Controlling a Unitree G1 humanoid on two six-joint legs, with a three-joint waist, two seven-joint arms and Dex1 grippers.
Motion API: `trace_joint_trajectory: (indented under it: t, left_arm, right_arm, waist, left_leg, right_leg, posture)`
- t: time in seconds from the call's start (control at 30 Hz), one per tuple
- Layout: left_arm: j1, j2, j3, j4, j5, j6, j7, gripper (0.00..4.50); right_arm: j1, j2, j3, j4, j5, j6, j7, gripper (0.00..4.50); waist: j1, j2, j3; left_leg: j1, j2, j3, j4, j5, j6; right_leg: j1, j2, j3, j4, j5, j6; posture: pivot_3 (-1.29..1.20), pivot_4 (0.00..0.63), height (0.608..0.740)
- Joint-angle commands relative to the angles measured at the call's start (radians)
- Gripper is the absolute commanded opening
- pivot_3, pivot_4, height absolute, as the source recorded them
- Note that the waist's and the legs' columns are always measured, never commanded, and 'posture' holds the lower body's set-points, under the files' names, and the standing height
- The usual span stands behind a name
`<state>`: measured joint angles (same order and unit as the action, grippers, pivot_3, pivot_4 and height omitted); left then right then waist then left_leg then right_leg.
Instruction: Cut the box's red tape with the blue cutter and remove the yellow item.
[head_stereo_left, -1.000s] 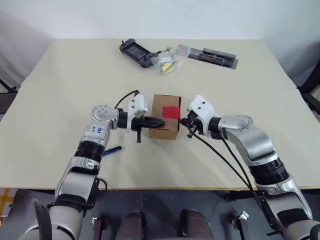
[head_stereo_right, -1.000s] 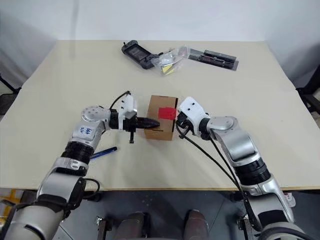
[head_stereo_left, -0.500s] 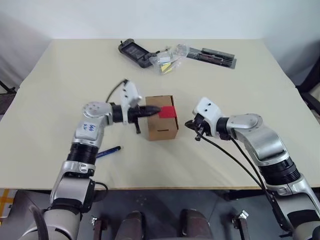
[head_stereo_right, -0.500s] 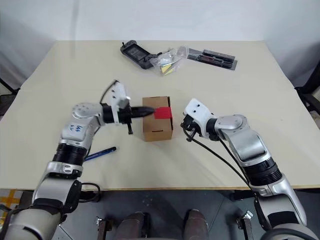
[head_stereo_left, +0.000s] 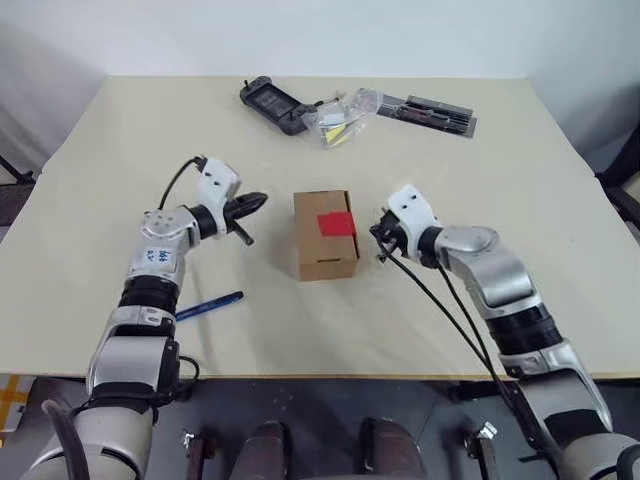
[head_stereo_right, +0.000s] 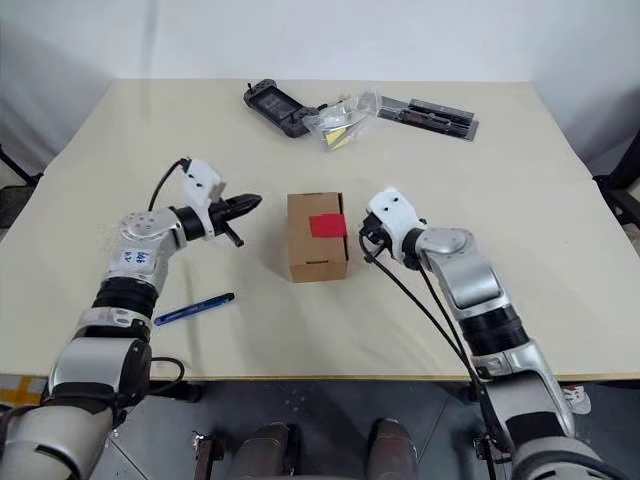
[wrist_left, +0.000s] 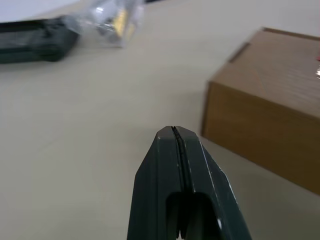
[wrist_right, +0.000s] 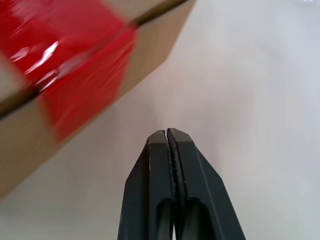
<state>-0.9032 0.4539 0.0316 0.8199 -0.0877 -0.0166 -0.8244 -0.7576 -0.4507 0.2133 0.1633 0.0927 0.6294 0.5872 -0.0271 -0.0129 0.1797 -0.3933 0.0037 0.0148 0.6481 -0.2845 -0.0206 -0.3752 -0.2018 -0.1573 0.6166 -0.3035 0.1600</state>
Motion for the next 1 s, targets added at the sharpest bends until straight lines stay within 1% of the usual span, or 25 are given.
trace_joint_trajectory:
  t: [0.03,0.1,0.23,0.37,0.5,0.63,0.77,1.0]
  left_arm:
    - [0.029,-0.003,-0.017,-0.090,-0.027,0.035,-0.074,0.00]
    - [0.038,-0.008,-0.024,-0.109,-0.024,0.045,-0.085,0.00]
    - [0.066,-0.026,-0.068,-0.216,-0.049,0.140,-0.189,0.00]
    - [0.095,-0.024,-0.113,-0.345,-0.071,0.249,-0.267,0.00]
    - [0.119,-0.019,-0.150,-0.438,-0.075,0.317,-0.318,0.00]
    - [0.132,-0.019,-0.172,-0.491,-0.075,0.361,-0.340,0.00]
    - [0.154,-0.047,-0.212,-0.554,-0.080,0.394,-0.359,0.00]
    - [0.173,-0.064,-0.226,-0.605,-0.085,0.432,-0.356,0.00]
  right_arm:
    - [-0.013,0.020,-0.032,-0.003,-0.002,-0.027,-0.010,0.06]
    - [-0.013,0.030,-0.026,-0.005,0.001,-0.026,0.002,0.06]
    - [-0.023,0.029,0.003,-0.028,0.032,-0.013,0.106,0.06]
    - [-0.044,0.002,0.033,-0.016,0.029,-0.023,0.206,0.06]
    - [-0.063,-0.021,0.044,-0.011,0.028,-0.023,0.278,0.06]
    - [-0.074,-0.031,0.041,-0.005,0.023,-0.026,0.314,0.06]
    - [-0.073,-0.092,0.060,-0.019,0.009,-0.034,0.395,0.06]
    - [-0.045,-0.144,0.060,-0.030,-0.009,-0.047,0.441,0.06]
  waist:
    - [-0.002,0.000,0.000]
    - [-0.002,0.000,0.000]
    - [-0.002,0.000,0.000]
    - [-0.002,0.000,0.000]
    - [-0.002,0.000,0.000]
    - [-0.001,0.000,0.000]
    - [0.002,0.000,0.000]
    - [0.001,0.000,0.000]
  left_leg:
    - [0.000,0.000,0.000,0.000,0.000,0.000]
    - [0.000,0.000,0.000,-0.001,0.000,0.000]
    - [0.000,0.000,0.000,0.000,0.000,0.000]
    - [0.000,0.000,0.000,0.000,0.000,0.000]
    - [0.000,0.000,0.000,0.000,0.000,0.000]
    - [0.000,0.000,0.000,0.000,0.000,0.000]
    - [0.000,0.000,0.000,0.000,0.000,0.000]
    - [0.000,0.000,0.000,0.000,0.000,0.000]
  right_leg:
    - [0.000,0.000,0.000,0.000,0.000,0.000]
    - [0.000,0.000,0.000,0.000,0.000,0.000]
    - [0.000,0.000,0.000,0.000,0.000,0.000]
    - [0.000,0.000,0.000,0.000,0.000,0.000]
    - [0.000,0.000,0.000,0.000,0.000,0.000]
    - [0.000,0.000,0.000,0.000,0.000,0.000]
    - [0.000,0.000,0.001,0.000,0.000,0.000]
    - [0.000,0.000,0.001,0.000,0.000,0.000]
  posture:
    - [0.00,0.150,0.740]
    - [0.00,0.150,0.740]
    - [0.00,0.150,0.740]
    - [0.00,0.150,0.740]
    - [0.00,0.150,0.740]
    - [0.00,0.150,0.740]
    - [0.00,0.150,0.740]
    - [0.00,0.150,0.740]
